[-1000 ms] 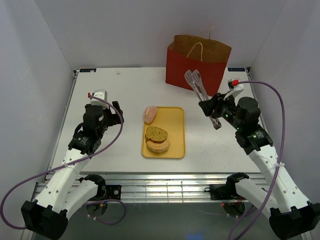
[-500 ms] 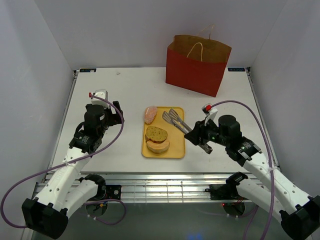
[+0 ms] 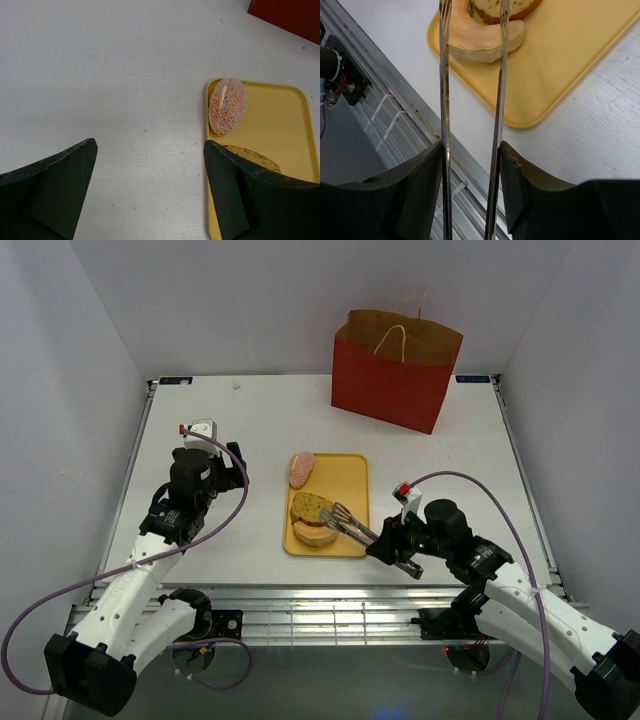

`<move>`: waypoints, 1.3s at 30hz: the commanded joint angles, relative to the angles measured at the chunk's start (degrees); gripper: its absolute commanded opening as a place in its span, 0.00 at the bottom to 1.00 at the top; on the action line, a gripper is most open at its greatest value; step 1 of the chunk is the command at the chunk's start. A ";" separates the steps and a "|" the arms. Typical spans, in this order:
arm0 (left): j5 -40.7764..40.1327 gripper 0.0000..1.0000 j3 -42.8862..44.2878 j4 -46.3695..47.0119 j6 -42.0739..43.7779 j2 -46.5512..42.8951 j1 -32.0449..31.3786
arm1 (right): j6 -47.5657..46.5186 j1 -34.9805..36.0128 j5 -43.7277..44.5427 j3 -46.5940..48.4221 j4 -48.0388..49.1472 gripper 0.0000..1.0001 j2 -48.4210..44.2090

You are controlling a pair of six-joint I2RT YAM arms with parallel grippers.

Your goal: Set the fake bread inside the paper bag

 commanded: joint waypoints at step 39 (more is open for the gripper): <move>2.57 0.98 1.10 0.46 -0.33 -1.81 -0.42 | 14.60 0.95 13.13 21.86 24.05 0.59 40.51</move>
